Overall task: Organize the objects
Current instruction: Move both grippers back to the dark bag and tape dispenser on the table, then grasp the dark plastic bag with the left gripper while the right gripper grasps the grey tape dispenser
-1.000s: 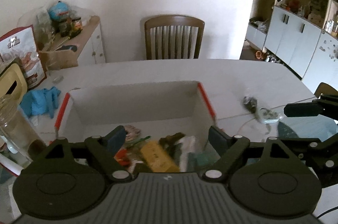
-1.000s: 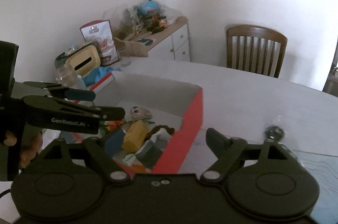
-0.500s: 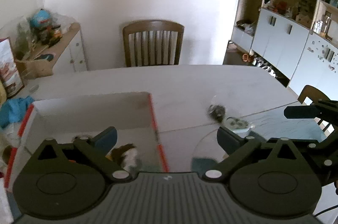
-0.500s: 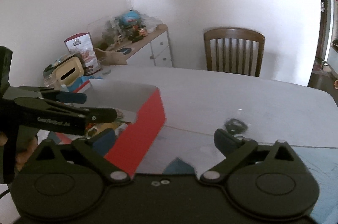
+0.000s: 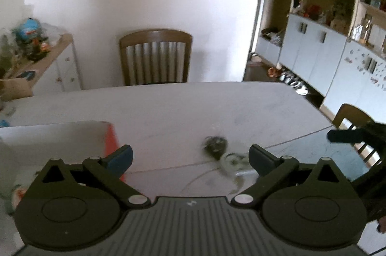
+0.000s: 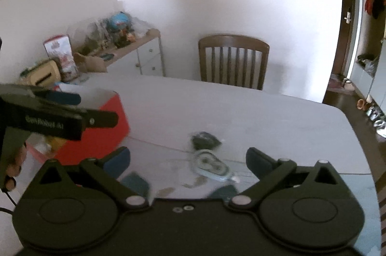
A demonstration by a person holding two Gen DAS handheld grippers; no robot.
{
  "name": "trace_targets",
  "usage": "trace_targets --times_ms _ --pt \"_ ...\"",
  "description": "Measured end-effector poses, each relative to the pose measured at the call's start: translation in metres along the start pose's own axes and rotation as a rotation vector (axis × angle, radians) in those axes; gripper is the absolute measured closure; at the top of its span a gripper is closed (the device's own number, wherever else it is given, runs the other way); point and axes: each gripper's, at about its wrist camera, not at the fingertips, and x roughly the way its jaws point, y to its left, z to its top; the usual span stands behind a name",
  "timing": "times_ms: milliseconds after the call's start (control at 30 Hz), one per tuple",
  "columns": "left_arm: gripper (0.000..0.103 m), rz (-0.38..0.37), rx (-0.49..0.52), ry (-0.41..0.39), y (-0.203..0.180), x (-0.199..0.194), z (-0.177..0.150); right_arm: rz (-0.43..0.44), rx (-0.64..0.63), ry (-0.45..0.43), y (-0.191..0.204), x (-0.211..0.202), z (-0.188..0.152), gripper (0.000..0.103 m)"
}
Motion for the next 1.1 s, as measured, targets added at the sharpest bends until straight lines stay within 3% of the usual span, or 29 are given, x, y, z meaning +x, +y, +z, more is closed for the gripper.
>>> trace_targets --times_ms 400,800,1100 --pt "0.000 -0.019 0.028 0.049 -0.031 0.082 0.006 -0.007 -0.131 0.063 -0.030 0.047 -0.017 0.001" --pt "0.000 -0.027 -0.007 0.136 -0.034 0.156 0.000 0.066 -0.103 0.111 -0.062 0.110 -0.023 0.003" --pt "0.000 -0.052 0.007 0.208 -0.035 0.196 -0.010 0.120 -0.100 0.155 -0.065 0.143 -0.030 0.009"
